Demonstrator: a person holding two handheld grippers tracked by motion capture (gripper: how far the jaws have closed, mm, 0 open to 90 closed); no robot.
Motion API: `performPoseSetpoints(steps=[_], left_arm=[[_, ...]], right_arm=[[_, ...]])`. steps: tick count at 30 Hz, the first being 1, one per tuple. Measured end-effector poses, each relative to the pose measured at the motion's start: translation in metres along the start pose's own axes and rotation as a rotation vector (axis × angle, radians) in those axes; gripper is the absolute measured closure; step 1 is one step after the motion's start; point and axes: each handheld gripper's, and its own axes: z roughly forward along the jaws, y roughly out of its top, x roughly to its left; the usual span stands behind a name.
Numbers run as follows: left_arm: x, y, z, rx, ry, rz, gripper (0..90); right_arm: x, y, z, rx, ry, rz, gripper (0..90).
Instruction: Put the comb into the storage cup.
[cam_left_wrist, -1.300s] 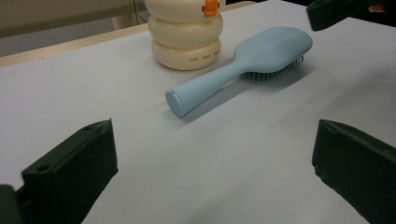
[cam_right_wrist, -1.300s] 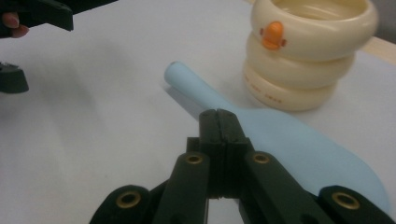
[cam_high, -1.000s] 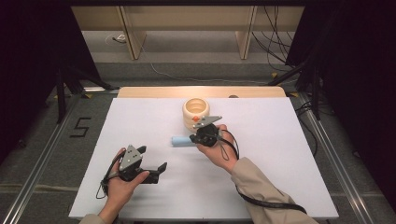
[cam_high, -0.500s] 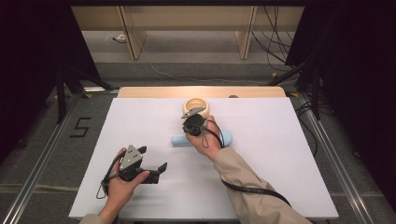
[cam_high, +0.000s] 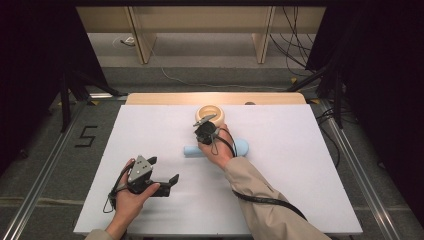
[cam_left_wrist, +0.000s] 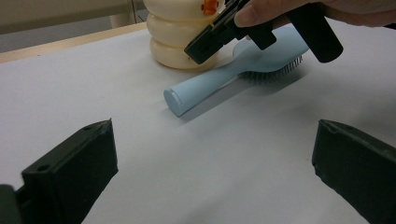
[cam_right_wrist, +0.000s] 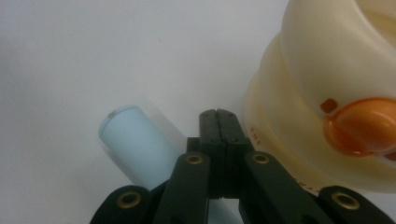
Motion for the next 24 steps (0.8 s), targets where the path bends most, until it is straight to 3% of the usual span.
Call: performPoseSetpoints(steps=[14,24], left_arm=[[-0.0001,-0.0002,0.0004,0.001,-0.002,0.000,0.0],[0.0004,-0.0003,0.0003,0.002,-0.003,0.000,0.0]], right_arm=[[-0.0044,-0.0054,0.0080,0.047,-0.002,0.024,90.0],[-0.0058,-0.0073,0.0111,0.090,-0.008,-0.004,90.0]])
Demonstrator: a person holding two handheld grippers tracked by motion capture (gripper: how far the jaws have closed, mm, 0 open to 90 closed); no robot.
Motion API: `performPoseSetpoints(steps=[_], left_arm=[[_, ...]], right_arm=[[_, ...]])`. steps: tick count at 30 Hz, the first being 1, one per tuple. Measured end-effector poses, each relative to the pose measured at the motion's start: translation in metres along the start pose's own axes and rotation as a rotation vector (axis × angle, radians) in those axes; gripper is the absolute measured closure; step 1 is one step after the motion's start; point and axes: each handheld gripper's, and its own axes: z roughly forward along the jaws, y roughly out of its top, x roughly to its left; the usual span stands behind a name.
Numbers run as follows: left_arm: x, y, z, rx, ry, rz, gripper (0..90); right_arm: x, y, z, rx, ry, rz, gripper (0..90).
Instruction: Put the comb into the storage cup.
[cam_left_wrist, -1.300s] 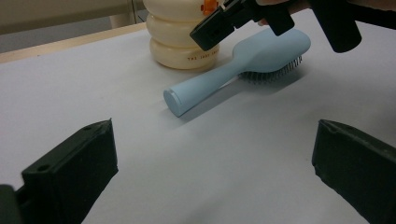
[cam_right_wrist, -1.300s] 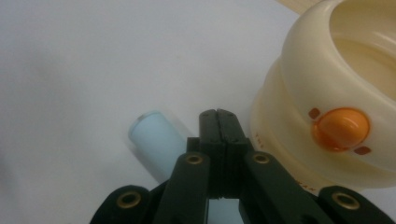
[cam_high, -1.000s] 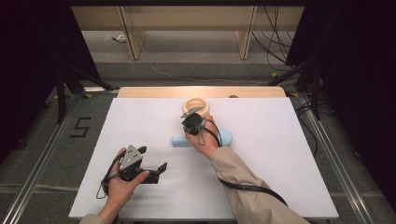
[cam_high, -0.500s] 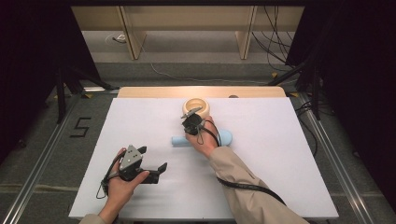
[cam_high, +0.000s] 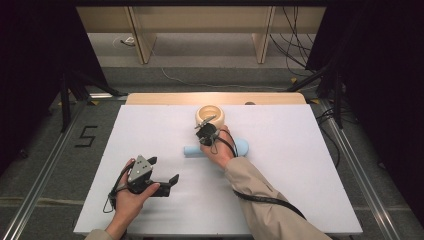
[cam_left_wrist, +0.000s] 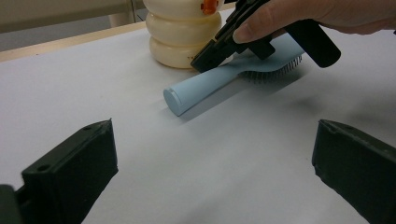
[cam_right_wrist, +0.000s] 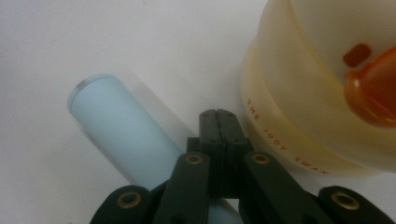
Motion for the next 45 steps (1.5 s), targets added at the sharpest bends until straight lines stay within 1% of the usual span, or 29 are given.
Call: performPoseSetpoints(steps=[3,8,12,15,17,25,27,29,34,36,40,42,44,45], left_arm=[[0.000,0.000,0.000,0.000,0.000,0.000,0.0],[0.000,0.000,0.000,0.001,0.000,0.001,0.0],[0.000,0.000,0.000,-0.001,0.000,0.000,0.0],[0.000,0.000,0.000,0.000,-0.001,-0.002,0.0],[0.000,0.000,0.000,0.000,0.000,-0.001,0.0],[0.000,0.000,-0.001,-0.004,0.001,-0.007,0.0],[0.000,0.000,-0.001,-0.004,0.002,-0.007,0.0],[0.000,0.000,-0.001,-0.006,0.002,-0.006,0.0],[0.000,0.000,-0.001,-0.005,0.003,-0.006,0.0],[0.000,0.000,-0.001,-0.006,0.004,-0.006,0.0],[0.000,0.000,-0.001,-0.004,0.004,-0.007,0.0],[0.000,0.000,-0.001,-0.005,0.006,-0.007,0.0],[0.000,0.000,-0.001,-0.005,0.006,-0.007,0.0],[0.000,-0.001,-0.001,-0.005,0.007,-0.009,0.0]], right_arm=[[0.000,0.001,0.000,0.017,0.001,0.005,90.0],[-0.001,0.001,0.000,0.033,0.007,-0.007,90.0],[0.000,-0.001,0.000,0.063,0.025,0.002,90.0],[0.002,-0.002,-0.004,0.095,0.046,-0.001,90.0],[0.004,-0.004,-0.006,0.110,0.062,-0.018,90.0],[0.014,-0.010,-0.015,0.156,0.096,-0.062,90.0],[0.015,-0.011,-0.017,0.164,0.101,-0.067,90.0],[0.016,-0.015,-0.022,0.176,0.122,-0.082,90.0],[0.017,-0.026,-0.031,0.177,0.168,-0.088,90.0],[0.018,-0.030,-0.036,0.179,0.177,-0.100,90.0],[0.019,-0.035,-0.042,0.178,0.196,-0.103,90.0],[0.021,-0.043,-0.047,0.189,0.218,-0.112,90.0],[0.021,-0.046,-0.049,0.194,0.224,-0.116,90.0],[0.022,-0.052,-0.052,0.199,0.237,-0.118,90.0]])
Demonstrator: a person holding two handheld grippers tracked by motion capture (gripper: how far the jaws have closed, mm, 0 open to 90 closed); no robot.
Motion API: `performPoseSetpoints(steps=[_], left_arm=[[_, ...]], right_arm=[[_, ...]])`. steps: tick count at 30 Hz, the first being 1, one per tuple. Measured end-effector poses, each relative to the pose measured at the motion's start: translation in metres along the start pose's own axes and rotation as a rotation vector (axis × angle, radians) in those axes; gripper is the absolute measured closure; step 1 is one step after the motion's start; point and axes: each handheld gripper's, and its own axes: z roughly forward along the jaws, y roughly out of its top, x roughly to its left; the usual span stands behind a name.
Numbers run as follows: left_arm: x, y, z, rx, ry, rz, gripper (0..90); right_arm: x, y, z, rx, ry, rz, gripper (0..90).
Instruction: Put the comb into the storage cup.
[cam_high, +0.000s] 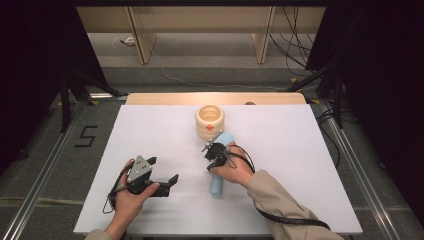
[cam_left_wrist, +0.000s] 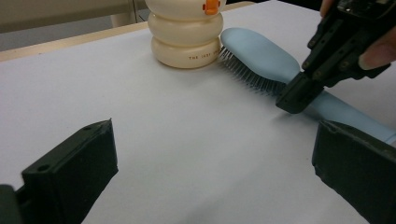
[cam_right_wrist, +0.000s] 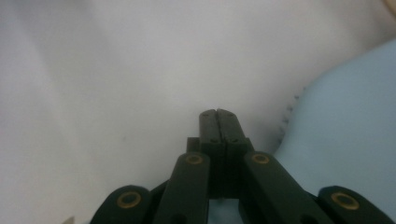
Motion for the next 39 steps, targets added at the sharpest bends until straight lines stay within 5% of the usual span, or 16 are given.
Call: performPoseSetpoints(steps=[9,17,39], left_arm=[[0.000,0.000,0.000,0.004,-0.001,0.002,0.0],[-0.001,0.000,0.001,0.006,0.000,0.003,0.0],[-0.001,0.000,0.000,0.005,0.000,0.005,0.0]], right_arm=[[0.005,-0.028,-0.010,0.021,0.015,-0.020,90.0],[0.003,-0.060,-0.022,0.017,0.020,0.009,90.0],[-0.017,-0.107,-0.049,0.034,-0.020,0.099,90.0]])
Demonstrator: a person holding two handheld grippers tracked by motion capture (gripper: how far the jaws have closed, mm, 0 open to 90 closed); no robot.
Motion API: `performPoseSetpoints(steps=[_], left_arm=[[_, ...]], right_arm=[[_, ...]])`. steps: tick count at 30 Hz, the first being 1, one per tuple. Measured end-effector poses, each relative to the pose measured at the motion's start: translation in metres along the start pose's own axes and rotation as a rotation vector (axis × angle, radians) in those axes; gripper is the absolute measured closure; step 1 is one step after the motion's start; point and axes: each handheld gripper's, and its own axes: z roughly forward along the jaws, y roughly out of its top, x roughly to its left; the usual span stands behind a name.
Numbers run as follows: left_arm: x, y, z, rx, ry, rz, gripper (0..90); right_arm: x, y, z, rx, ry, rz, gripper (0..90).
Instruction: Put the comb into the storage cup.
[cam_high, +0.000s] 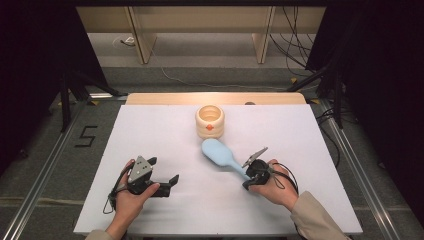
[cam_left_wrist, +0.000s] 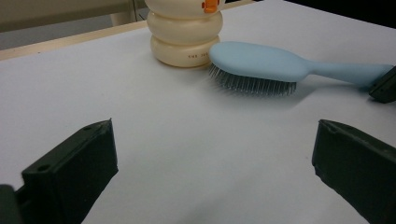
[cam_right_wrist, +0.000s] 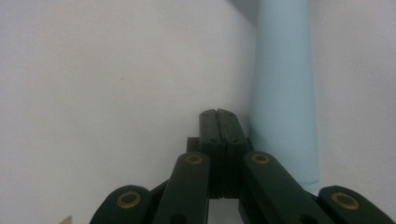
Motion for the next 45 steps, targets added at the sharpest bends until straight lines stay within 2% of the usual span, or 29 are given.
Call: performPoseSetpoints(steps=[8,17,26,32,38,45], left_arm=[[0.000,0.000,0.000,0.000,0.000,0.001,0.0],[0.000,0.000,0.000,-0.004,0.004,-0.001,0.0],[0.000,0.001,0.000,-0.005,0.002,-0.002,0.0],[0.000,0.001,0.000,-0.007,0.003,-0.004,0.0],[0.000,0.001,-0.001,-0.009,0.004,-0.003,0.0],[0.000,0.001,-0.001,-0.010,0.006,-0.003,0.0]], right_arm=[[-0.003,-0.001,-0.001,0.003,-0.004,0.012,90.0],[-0.006,-0.003,-0.004,0.020,-0.032,0.019,90.0],[-0.005,-0.002,-0.006,0.005,-0.015,0.012,90.0],[0.000,0.004,-0.014,-0.043,0.013,-0.010,82.3],[0.000,0.008,-0.022,-0.077,0.020,-0.013,75.0],[-0.007,0.016,-0.035,-0.169,0.026,-0.012,58.6]])
